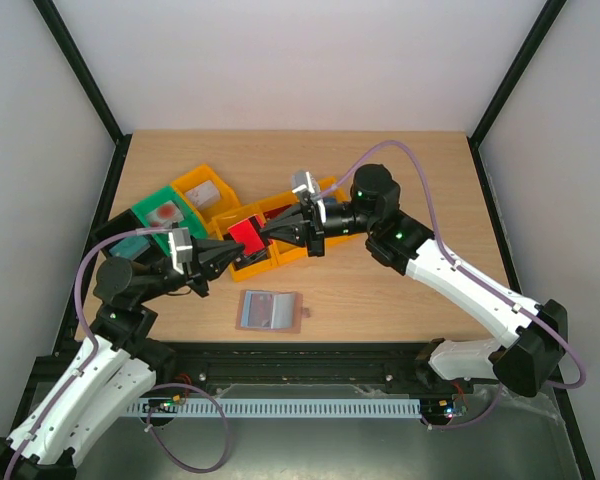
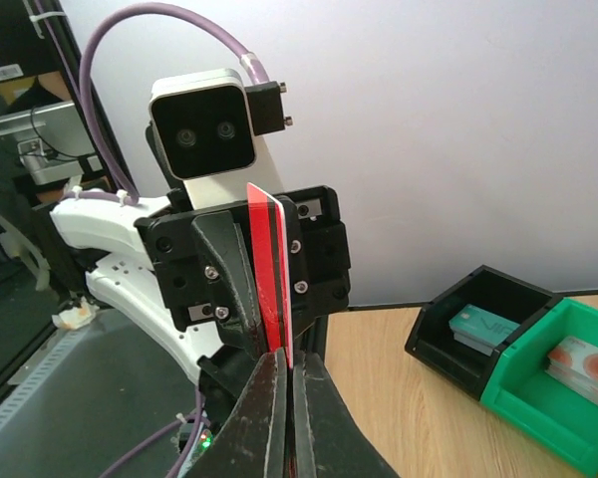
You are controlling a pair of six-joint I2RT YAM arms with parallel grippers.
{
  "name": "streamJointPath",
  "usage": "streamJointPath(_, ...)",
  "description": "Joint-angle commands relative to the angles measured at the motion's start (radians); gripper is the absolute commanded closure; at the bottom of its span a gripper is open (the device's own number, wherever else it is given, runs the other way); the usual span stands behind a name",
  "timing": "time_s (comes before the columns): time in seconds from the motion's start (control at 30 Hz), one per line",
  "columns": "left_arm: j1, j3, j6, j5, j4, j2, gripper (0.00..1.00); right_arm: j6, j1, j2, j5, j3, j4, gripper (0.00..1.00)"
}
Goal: Take the credit cards out of the card holder
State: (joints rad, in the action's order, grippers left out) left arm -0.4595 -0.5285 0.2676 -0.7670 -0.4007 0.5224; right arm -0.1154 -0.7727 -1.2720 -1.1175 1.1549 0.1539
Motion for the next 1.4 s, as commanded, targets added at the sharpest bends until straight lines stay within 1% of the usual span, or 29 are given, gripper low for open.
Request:
streamJointPath(0.0,-0.003,-0.017,-0.049,-0.026,-0.018,-0.010,0.98,0.035,-0.006,-0.012,0.084,0.043,-0.040,0.98)
streamJointPath(0.2,0.003,-0.015,-0.093,0.057,0.018,-0.019,0.98,0.039,-0.006,-0.009,0.114,0.045,-0.053,0.97)
streamJointPath(0.23,0.006,-0.014,-0.101,0.075,0.024,-0.020,0.98,0.041,-0.006,-0.008,0.128,0.046,-0.058,0.94)
streamJointPath(0.3,0.010,-0.014,-0.142,0.132,0.048,-0.025,0.98,0.036,-0.006,-0.002,0.190,0.046,-0.065,0.75)
streamJointPath(0.33,0.012,-0.015,-0.189,0.170,0.068,-0.027,0.98,0.029,-0.006,0.002,0.234,0.045,-0.065,0.65)
streamJointPath(0.37,0.014,-0.015,-0.261,0.225,0.090,-0.032,0.98,0.015,-0.005,0.009,0.292,0.043,-0.062,0.59)
streamJointPath(0.4,0.016,-0.012,-0.350,0.315,0.108,-0.037,0.98,-0.002,-0.005,0.016,0.342,0.036,-0.052,0.53)
streamJointPath(0.47,0.016,0.004,-0.605,0.478,0.101,-0.043,0.98,-0.047,-0.003,0.031,0.410,0.024,-0.022,0.43)
streamJointPath(0.5,0.016,0.015,-0.743,0.557,0.068,-0.042,0.98,-0.082,-0.003,0.034,0.416,0.022,-0.004,0.38)
streamJointPath(0.53,0.017,0.034,-0.949,0.621,0.000,-0.038,0.98,-0.121,-0.004,0.032,0.413,0.022,0.018,0.31)
streamJointPath(0.57,0.016,0.054,-1.047,0.669,-0.043,-0.030,0.98,-0.174,-0.004,0.026,0.406,0.021,0.051,0.27)
streamJointPath(0.6,0.016,0.073,-1.252,0.695,-0.130,-0.022,0.98,-0.230,-0.004,0.016,0.397,0.024,0.087,0.22)
streamJointPath(0.63,0.016,0.090,-1.401,0.698,-0.181,-0.014,0.98,-0.288,-0.004,0.003,0.401,0.028,0.116,0.17)
streamJointPath(0.7,0.016,0.126,-1.700,0.661,-0.239,-0.006,0.98,-0.390,-0.003,-0.027,0.436,0.043,0.152,0.12)
streamJointPath(0.77,0.016,0.166,-1.917,0.630,-0.297,0.002,0.98,-0.487,-0.003,-0.060,0.470,0.052,0.179,0.07)
streamJointPath(0.8,0.016,0.176,-1.994,0.619,-0.309,0.006,0.98,-0.538,-0.003,-0.076,0.467,0.052,0.201,0.02)
streamJointPath(0.83,0.016,0.185,-2.045,0.608,-0.316,0.009,0.98,-0.574,-0.004,-0.093,0.452,0.051,0.229,0.01)
streamJointPath(0.9,0.015,0.192,-2.105,0.591,-0.316,0.009,0.98,-0.620,-0.009,-0.124,0.433,0.055,0.260,0.01)
streamJointPath(0.97,0.015,0.199,-2.151,0.580,-0.306,0.011,0.98,-0.630,-0.017,-0.149,0.438,0.066,0.253,0.01)
streamJointPath(1.1,0.014,0.204,-2.193,0.570,-0.303,0.015,0.98,-0.635,-0.028,-0.193,0.419,0.085,0.226,0.00)
streamJointPath(1.17,0.013,0.201,-2.199,0.575,-0.290,0.018,0.98,-0.640,-0.031,-0.209,0.383,0.089,0.236,0.10)
streamJointPath(1.3,0.013,0.200,-2.209,0.582,-0.268,0.020,0.98,-0.650,-0.034,-0.254,0.247,0.122,0.242,0.40)
streamJointPath(1.37,0.012,0.199,-2.210,0.587,-0.262,0.020,0.98,-0.657,-0.033,-0.274,0.202,0.133,0.239,0.53)
